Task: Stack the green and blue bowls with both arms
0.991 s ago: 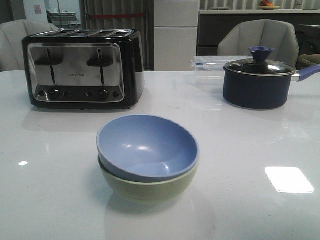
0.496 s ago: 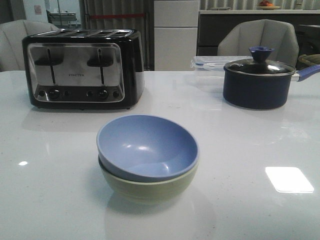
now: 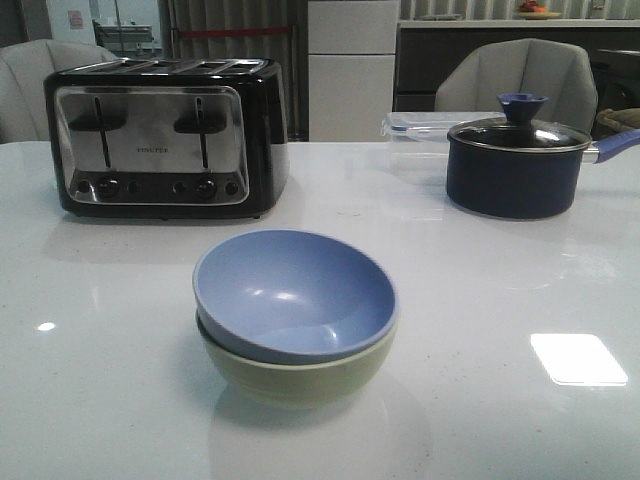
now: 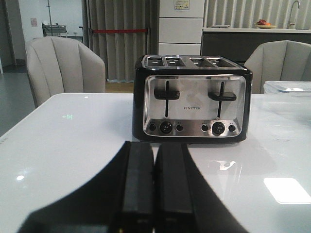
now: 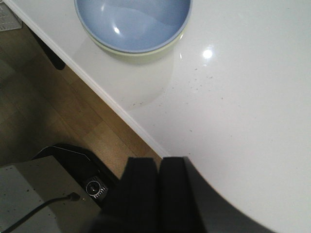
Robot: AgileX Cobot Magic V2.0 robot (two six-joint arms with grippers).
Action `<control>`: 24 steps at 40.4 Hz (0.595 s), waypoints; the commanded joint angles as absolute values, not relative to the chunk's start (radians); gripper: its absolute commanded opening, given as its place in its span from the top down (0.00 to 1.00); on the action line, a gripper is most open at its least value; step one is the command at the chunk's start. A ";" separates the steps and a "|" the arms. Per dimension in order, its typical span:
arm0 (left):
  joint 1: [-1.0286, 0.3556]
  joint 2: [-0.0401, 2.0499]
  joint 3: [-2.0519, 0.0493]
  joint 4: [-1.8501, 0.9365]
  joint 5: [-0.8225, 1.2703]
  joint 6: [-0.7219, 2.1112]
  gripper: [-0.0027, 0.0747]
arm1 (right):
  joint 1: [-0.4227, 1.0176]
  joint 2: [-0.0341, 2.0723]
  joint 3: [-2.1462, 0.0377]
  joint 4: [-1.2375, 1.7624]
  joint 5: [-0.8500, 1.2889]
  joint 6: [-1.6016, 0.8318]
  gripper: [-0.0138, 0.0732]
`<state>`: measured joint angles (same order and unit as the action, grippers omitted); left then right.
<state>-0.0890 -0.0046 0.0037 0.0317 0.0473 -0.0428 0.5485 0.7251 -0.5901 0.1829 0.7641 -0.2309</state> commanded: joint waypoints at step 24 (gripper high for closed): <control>-0.097 -0.023 0.008 0.033 -0.043 -0.041 0.85 | 0.176 0.308 -0.317 0.166 0.349 -0.235 0.78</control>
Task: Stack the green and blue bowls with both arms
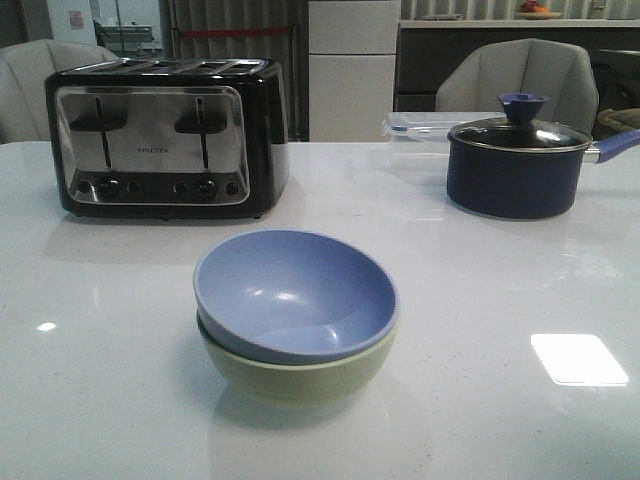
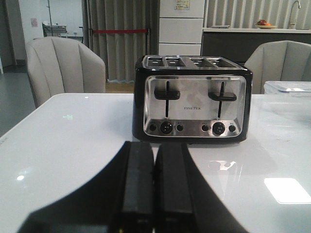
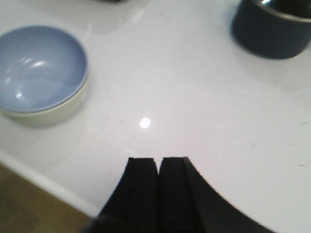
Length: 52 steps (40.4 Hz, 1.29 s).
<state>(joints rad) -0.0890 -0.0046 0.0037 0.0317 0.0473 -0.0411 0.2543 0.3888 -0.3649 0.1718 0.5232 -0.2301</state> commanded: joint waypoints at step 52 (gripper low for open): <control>-0.097 -0.023 0.008 0.033 -0.043 -0.041 0.85 | 0.038 -0.029 0.025 0.017 -0.070 -0.009 0.78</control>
<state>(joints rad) -0.0890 -0.0046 0.0037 0.0337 0.0473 -0.0411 0.0373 -0.0101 0.0289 0.0323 0.0271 -0.0148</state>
